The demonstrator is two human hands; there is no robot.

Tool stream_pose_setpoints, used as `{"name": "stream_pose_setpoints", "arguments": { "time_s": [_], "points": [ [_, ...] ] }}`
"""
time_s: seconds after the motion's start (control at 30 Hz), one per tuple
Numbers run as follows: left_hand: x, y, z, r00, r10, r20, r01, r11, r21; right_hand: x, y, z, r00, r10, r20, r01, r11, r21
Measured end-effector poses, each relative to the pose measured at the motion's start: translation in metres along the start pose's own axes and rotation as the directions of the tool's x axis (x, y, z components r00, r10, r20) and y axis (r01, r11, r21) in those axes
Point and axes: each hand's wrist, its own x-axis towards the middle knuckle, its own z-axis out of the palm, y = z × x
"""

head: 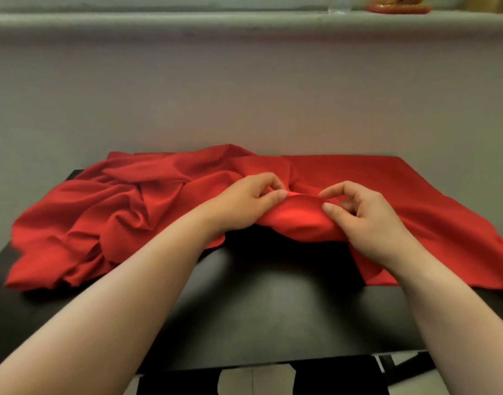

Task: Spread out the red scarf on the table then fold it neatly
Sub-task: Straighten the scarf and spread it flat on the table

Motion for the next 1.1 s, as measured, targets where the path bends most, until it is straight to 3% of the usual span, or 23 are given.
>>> {"name": "stream_pose_setpoints", "arguments": {
  "time_s": [0.1, 0.3, 0.53, 0.73, 0.83, 0.93, 1.1],
  "points": [
    [-0.007, -0.002, -0.005, 0.999, 0.011, 0.043, -0.016, 0.991, 0.134, -0.001, 0.000, 0.004, 1.000, 0.011, 0.002, -0.011, 1.000, 0.012],
    [-0.007, -0.008, -0.005, 0.965, 0.224, -0.135, -0.166, 0.923, 0.348, -0.004, -0.003, 0.001, 1.000, -0.017, 0.012, 0.018, 0.997, -0.075],
    [-0.007, -0.011, -0.009, 0.996, 0.045, -0.078, -0.045, 0.999, 0.013, 0.001, 0.000, -0.001, 0.999, 0.014, 0.031, -0.013, 1.000, -0.025],
    [-0.018, -0.007, 0.001, 0.968, 0.250, 0.005, -0.246, 0.950, 0.194, 0.002, 0.002, 0.000, 0.999, 0.014, 0.030, -0.013, 1.000, -0.025],
    [-0.017, -0.010, 0.005, 0.961, 0.276, 0.030, -0.271, 0.908, 0.319, 0.002, -0.001, -0.002, 1.000, -0.005, 0.022, 0.005, 1.000, -0.023],
    [-0.018, -0.003, 0.005, 0.918, 0.391, -0.068, -0.337, 0.859, 0.386, 0.001, -0.006, -0.006, 0.998, -0.058, -0.018, 0.058, 0.998, -0.022],
    [-0.023, 0.020, -0.013, 0.867, 0.403, -0.294, -0.346, 0.910, 0.229, -0.009, -0.023, -0.012, 0.975, -0.221, -0.022, 0.216, 0.967, -0.138]
  ]
}}
